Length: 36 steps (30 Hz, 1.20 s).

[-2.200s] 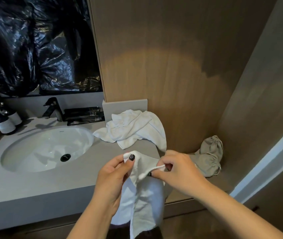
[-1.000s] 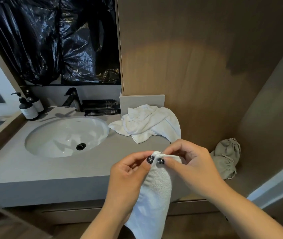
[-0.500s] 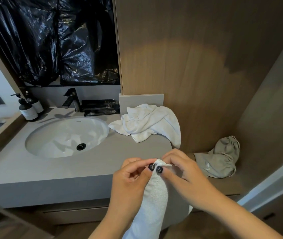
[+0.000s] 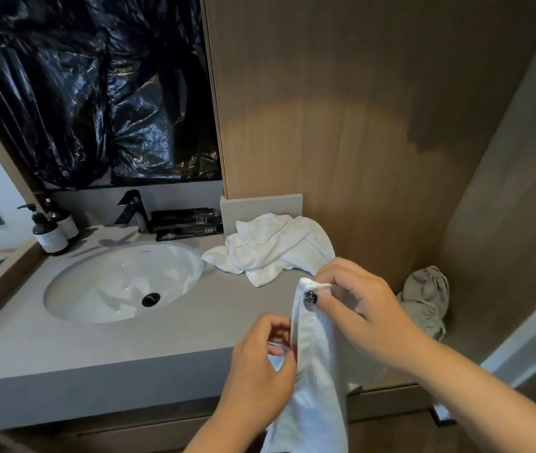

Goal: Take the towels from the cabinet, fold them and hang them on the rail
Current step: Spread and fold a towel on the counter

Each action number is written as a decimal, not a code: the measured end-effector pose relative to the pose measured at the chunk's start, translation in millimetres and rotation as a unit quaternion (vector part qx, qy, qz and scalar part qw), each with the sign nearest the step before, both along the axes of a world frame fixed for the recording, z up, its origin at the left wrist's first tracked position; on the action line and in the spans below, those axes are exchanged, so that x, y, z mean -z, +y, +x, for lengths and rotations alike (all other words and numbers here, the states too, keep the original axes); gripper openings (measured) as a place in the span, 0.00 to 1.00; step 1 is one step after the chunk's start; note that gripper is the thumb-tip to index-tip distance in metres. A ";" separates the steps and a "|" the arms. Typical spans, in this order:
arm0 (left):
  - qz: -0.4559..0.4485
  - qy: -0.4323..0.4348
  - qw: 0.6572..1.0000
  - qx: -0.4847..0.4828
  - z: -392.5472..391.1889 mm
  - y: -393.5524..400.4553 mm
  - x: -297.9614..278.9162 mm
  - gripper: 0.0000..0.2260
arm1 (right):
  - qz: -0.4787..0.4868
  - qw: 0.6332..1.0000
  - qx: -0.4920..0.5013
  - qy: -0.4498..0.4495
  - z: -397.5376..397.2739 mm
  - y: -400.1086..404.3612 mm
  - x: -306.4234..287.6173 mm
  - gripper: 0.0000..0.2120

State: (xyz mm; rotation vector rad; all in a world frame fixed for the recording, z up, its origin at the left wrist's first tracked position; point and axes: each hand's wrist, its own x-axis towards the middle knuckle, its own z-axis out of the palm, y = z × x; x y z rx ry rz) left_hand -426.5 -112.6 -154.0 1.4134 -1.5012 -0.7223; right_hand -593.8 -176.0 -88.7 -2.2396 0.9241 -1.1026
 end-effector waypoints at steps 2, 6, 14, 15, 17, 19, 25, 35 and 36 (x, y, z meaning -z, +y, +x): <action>-0.021 -0.015 1.000 -0.011 -3.1 -4.3 -1.5 0.10 | -0.008 1.000 0.009 0.000 -8.3 -3.5 -7.0 0.11; -0.041 -0.058 0.997 -0.016 -6.2 -16.2 -5.8 0.14 | 0.004 0.999 0.035 0.002 -21.8 -5.9 -17.7 0.09; -0.016 -0.049 0.999 -0.016 6.6 -29.0 -3.2 0.19 | 0.014 0.991 0.123 -0.051 -38.6 -16.8 -48.0 0.08; -0.016 -0.026 0.999 -0.011 7.7 -28.2 -3.3 0.19 | 0.017 0.989 0.135 -0.059 -39.8 -19.0 -51.6 0.08; -0.042 -0.003 0.999 0.017 8.7 -25.0 -6.2 0.23 | 0.022 0.986 0.147 -0.074 -42.1 -22.6 -59.1 0.09; -0.100 -0.043 0.993 0.051 9.3 -24.1 -6.8 0.26 | 0.019 0.986 0.145 -0.076 -43.5 -25.5 -66.5 0.09; -0.148 -0.157 0.972 0.088 28.0 -43.3 5.2 0.29 | -0.006 0.989 0.131 -0.063 -42.2 -29.5 -79.2 0.08; 0.047 -0.148 0.986 0.066 5.0 -49.0 -1.5 0.24 | -0.012 0.990 0.124 -0.063 -30.9 -41.3 -80.0 0.06; 0.046 -0.166 0.984 0.051 1.7 -51.9 4.1 0.20 | -0.011 0.989 0.127 -0.071 -30.5 -43.3 -80.6 0.06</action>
